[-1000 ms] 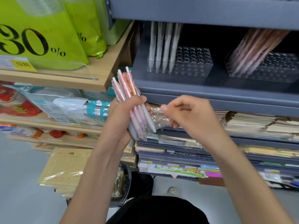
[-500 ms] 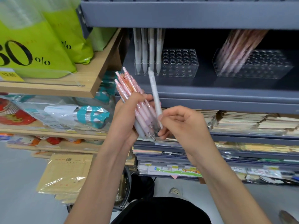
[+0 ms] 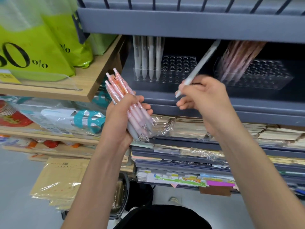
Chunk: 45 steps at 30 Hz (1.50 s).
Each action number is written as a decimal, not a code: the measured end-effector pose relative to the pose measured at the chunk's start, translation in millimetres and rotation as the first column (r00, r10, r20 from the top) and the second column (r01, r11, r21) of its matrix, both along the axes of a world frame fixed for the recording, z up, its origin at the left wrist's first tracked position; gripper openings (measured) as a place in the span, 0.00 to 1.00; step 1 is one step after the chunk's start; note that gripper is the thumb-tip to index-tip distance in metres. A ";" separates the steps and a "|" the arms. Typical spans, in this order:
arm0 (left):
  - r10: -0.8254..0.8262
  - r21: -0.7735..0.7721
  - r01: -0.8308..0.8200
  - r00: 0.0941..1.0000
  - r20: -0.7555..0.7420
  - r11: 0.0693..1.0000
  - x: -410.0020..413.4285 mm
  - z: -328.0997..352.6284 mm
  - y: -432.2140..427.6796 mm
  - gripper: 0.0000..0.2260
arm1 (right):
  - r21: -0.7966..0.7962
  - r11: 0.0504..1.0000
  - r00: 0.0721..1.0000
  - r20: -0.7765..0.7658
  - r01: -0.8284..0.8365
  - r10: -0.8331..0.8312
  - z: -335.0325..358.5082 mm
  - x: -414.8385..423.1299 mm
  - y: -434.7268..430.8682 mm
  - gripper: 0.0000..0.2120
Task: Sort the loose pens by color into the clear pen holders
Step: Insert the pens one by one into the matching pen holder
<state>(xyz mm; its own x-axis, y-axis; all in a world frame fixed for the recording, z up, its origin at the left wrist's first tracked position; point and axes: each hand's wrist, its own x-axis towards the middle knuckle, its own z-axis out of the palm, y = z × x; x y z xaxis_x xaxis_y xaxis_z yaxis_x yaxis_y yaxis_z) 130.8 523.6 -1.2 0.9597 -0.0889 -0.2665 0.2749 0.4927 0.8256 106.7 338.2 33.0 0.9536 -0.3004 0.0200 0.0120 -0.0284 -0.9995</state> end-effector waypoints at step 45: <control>-0.050 0.044 0.053 0.997 -0.060 0.998 -9.5 2.2 30.9 0.09 | -0.847 0.513 0.945 -0.268 -0.139 -0.187 40.7 139.9 1.2 0.21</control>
<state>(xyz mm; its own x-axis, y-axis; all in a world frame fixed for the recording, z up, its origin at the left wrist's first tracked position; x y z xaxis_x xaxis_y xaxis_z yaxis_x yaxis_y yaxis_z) 121.3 554.5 1.0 0.9368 -0.1244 -0.3271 0.3476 0.4388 0.8286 246.6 339.3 73.7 0.9488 -0.3158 0.0076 -0.2808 -0.8544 -0.4373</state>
